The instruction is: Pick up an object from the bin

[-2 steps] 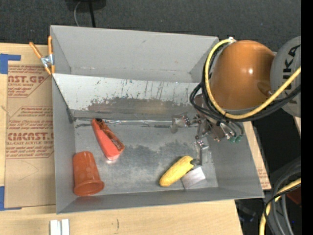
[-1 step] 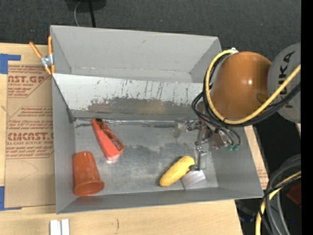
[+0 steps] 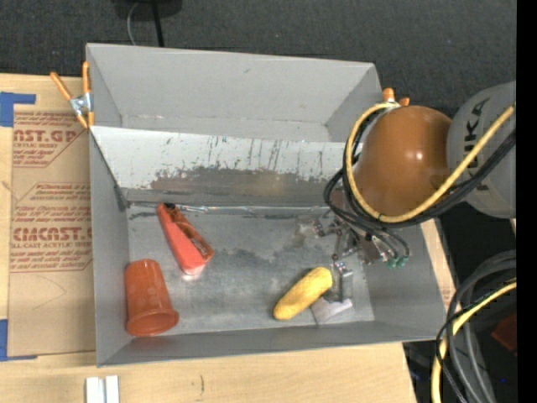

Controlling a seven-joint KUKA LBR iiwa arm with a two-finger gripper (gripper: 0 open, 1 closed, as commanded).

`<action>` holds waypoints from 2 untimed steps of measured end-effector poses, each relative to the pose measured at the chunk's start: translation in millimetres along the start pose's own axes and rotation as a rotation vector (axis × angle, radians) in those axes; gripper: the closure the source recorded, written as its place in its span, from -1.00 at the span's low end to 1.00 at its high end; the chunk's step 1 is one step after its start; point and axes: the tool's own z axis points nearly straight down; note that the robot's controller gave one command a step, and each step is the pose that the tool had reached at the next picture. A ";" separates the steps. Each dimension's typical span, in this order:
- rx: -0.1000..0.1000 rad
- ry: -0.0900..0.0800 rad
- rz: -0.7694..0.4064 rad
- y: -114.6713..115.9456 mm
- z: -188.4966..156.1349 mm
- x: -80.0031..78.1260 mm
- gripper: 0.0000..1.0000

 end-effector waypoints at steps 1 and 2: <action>0.004 -0.010 -0.246 -1.6 41.5 -4.6 -1.00; -0.002 -0.001 -0.483 -13.8 85.5 0.0 1.00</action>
Offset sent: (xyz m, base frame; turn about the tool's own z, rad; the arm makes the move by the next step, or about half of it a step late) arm 0.0044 -0.0142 -0.0850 -0.4849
